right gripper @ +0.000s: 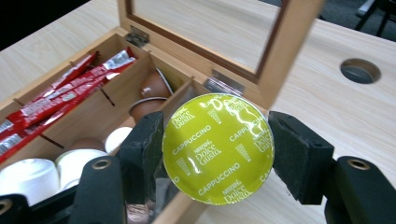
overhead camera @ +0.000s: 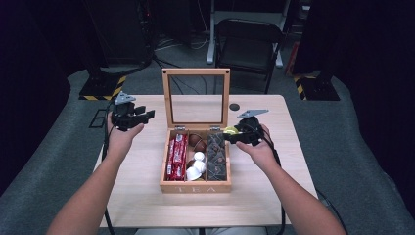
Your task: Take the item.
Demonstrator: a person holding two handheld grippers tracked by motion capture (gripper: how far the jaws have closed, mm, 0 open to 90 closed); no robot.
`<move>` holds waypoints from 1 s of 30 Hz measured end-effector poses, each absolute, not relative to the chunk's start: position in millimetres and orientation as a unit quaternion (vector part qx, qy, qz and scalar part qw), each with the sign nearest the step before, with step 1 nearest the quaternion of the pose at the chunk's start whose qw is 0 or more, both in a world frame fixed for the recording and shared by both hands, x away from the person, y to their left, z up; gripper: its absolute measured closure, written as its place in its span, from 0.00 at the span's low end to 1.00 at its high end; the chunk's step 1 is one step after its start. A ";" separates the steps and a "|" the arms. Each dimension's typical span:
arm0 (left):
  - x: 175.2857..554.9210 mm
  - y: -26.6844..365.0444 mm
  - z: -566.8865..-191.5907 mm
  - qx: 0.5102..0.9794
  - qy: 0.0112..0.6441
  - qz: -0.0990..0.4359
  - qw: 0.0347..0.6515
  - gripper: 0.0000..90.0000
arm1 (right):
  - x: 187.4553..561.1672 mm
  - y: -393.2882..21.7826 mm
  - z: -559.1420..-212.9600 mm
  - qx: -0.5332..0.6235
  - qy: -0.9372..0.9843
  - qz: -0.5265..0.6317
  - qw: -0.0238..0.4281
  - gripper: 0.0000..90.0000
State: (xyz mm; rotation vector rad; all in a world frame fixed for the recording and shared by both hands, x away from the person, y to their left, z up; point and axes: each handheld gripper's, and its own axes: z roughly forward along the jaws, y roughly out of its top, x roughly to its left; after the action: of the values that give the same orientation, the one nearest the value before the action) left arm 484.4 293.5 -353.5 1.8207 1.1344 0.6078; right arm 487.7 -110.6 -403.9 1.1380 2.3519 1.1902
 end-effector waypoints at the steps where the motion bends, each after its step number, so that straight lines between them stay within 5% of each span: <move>1: 484.4 293.5 -353.5 0.733 0.457 0.245 0.441 0.60 | 487.8 -113.0 -404.7 0.394 0.811 0.409 0.137 0.42; 30: 484.2 293.9 -353.6 0.733 0.456 0.245 0.440 0.60 | 480.5 -178.6 -427.2 0.466 0.775 0.392 0.169 0.42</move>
State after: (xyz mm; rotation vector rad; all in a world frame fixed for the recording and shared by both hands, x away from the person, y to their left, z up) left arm 484.2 293.9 -353.6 1.8211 1.1335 0.6090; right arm 480.5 -178.6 -427.2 1.3249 2.2044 1.1136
